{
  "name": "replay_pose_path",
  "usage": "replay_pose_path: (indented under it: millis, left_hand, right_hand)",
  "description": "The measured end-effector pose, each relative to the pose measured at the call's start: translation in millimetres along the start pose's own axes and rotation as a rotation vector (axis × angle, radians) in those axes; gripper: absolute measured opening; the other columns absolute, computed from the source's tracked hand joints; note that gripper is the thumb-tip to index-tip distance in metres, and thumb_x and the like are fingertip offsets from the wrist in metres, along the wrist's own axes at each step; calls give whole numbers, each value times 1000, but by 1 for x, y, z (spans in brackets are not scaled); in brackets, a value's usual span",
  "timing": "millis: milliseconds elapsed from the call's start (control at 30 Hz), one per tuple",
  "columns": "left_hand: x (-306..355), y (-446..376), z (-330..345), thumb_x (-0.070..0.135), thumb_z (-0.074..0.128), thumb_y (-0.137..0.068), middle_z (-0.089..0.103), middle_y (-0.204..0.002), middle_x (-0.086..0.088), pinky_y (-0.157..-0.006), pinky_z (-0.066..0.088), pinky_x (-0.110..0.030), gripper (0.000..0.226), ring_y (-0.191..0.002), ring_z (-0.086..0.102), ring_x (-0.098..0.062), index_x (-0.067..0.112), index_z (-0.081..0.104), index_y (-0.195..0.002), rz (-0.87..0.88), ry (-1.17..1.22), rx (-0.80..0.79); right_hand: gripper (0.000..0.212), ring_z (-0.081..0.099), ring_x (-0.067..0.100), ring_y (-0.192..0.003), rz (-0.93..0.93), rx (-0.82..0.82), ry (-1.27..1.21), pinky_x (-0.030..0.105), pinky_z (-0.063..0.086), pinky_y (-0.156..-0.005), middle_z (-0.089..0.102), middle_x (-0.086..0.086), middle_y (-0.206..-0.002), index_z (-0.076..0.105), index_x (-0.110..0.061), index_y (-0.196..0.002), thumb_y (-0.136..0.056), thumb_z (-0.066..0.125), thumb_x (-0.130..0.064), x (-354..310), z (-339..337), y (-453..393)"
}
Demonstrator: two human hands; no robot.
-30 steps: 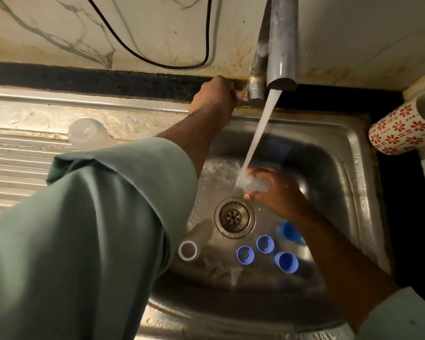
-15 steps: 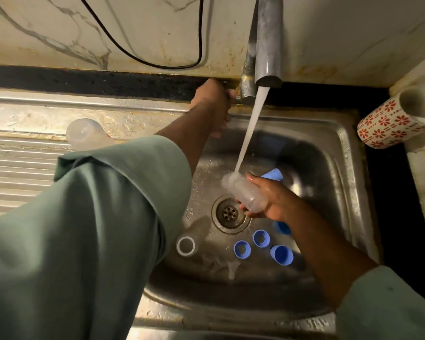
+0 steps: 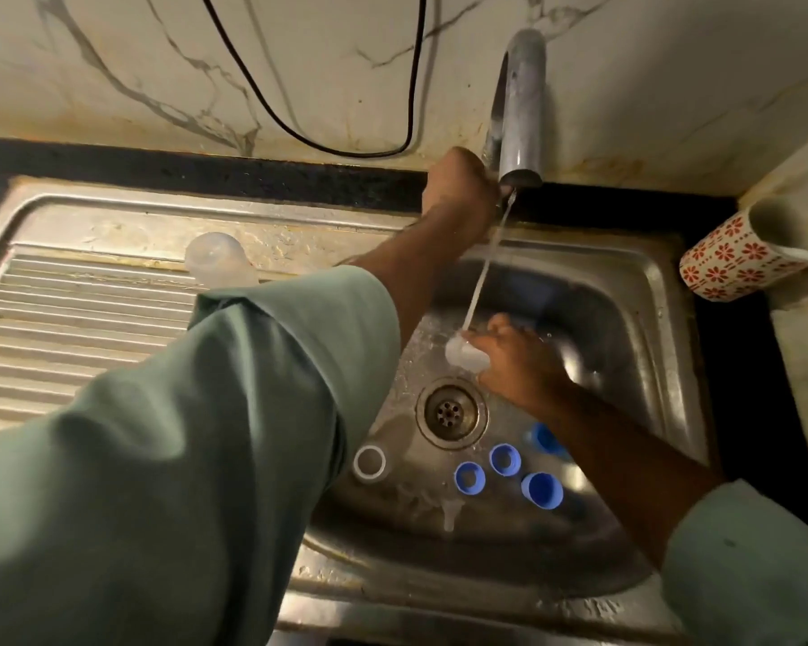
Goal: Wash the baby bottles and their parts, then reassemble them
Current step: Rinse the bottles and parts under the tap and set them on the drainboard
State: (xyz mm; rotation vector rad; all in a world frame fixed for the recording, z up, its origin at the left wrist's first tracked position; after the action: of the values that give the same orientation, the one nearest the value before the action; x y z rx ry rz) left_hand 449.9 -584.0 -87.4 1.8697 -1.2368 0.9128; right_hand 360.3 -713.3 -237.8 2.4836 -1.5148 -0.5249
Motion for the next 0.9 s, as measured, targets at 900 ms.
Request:
replay_pose_path:
  millis: [900]
  left_hand:
    - [-240, 144, -174, 17, 53, -98, 34, -160, -4, -110, 37, -36, 57, -145, 34, -24, 19, 36, -153, 174, -918, -259]
  right_hand:
    - [48, 60, 30, -110, 334, 95, -58, 34, 47, -86, 63, 9, -122, 62, -21, -120, -81, 69, -48, -126, -82, 46]
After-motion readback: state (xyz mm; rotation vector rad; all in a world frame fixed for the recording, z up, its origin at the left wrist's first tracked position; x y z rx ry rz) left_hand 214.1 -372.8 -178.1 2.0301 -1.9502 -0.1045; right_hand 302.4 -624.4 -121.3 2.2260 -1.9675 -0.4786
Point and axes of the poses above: each hand's wrist, its own y-axis away from the middle knuckle, its own z-axis out of the palm, x = y × z, the point moved 10 cm from there along -y, towards the middle knuckle
